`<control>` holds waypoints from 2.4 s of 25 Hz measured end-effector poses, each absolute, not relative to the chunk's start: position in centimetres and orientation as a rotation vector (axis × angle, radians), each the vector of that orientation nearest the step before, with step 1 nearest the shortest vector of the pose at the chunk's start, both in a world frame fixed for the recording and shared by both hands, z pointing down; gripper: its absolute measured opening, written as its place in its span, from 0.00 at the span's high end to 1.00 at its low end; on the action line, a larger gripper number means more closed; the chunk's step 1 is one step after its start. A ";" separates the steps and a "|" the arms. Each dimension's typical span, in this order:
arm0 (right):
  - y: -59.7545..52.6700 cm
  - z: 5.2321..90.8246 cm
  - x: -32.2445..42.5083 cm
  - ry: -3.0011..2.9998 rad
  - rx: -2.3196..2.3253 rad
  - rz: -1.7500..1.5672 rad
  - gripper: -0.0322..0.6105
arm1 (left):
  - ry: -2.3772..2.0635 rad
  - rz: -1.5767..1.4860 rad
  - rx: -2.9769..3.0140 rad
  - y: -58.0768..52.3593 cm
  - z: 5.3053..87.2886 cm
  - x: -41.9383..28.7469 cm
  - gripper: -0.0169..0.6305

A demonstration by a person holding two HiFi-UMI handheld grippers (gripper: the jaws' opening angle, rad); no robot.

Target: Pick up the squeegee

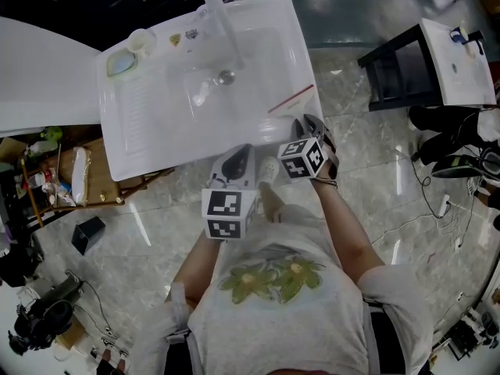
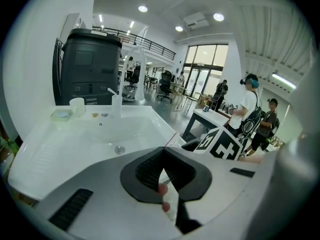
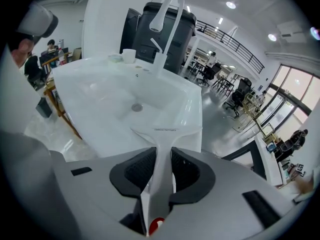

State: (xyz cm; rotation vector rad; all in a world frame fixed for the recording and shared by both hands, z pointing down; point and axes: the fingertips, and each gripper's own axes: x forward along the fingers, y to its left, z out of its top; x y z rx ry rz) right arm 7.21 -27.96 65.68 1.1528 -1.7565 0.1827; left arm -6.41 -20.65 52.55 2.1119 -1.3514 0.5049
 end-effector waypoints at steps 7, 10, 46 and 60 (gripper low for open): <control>-28.0 65.1 6.9 -1.773 1.149 0.208 0.79 | -1.363 0.491 2.128 -20.8 51.6 -6.8 0.96; -28.3 64.7 6.7 -1.785 1.150 0.213 0.79 | -1.374 0.483 2.150 -21.1 50.9 -6.9 0.96; -31.0 52.9 3.6 -2.011 1.302 0.181 0.79 | -1.459 0.393 2.231 -24.4 46.3 -11.1 0.96; -31.0 44.4 -0.3 -2.159 1.436 0.255 0.79 | -1.390 0.409 2.312 -26.4 43.2 -13.8 0.96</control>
